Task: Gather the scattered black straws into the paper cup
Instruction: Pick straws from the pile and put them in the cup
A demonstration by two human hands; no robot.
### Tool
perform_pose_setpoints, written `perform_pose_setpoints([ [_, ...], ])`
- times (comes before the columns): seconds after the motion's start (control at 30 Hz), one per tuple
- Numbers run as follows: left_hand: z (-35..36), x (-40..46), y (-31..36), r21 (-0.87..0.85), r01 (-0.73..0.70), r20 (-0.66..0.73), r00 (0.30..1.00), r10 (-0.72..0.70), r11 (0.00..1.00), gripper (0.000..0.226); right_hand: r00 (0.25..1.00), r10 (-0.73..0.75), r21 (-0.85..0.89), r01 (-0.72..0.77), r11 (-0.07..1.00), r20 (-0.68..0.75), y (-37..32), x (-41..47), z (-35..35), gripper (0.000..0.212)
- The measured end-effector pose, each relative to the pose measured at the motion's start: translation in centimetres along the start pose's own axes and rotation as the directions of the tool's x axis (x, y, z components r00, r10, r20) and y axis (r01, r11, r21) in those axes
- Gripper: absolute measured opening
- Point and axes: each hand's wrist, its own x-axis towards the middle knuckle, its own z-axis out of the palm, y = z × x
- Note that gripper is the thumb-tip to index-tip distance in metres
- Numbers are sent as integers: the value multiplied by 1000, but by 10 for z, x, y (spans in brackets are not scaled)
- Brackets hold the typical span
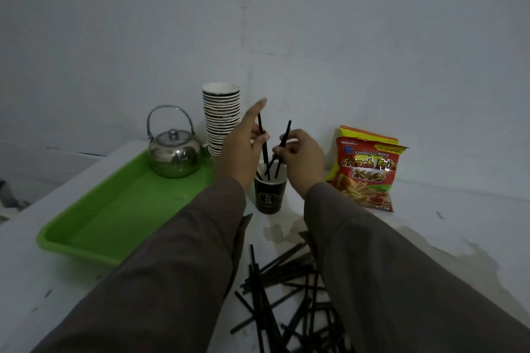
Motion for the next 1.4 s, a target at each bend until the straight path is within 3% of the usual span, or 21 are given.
perform_pose_setpoints([
  [0.27, 16, -18, -38, 309, -51, 198, 980, -12, 950, 49, 995, 0, -118, 12, 993, 96, 14, -2, 3, 33],
  [0.53, -4, -26, -25, 292, -101, 195, 980, 44, 951, 59, 989, -138, -120, 142, 983, 45, -7, -12, -17, 41],
  [0.7, -33, -71, 1, 236, -152, 273, 958, 85, 960, 37, 973, -216, -106, 223, 969, 79, -7, -66, -54, 25],
  [0.97, -42, -167, 18, 143, -172, 584, 810, 58, 975, 24, 917, -77, -342, 223, 913, 392, 28, -172, -99, 20],
  [1.2, -42, -184, 32, 128, -208, 734, 678, 49, 970, 22, 915, -167, -500, 347, 793, 368, 45, -213, -120, 16],
  [1.4, -52, -180, 43, 145, -192, 844, 536, -20, 971, 22, 890, -131, -568, 385, 728, 436, 39, -229, -116, 14],
])
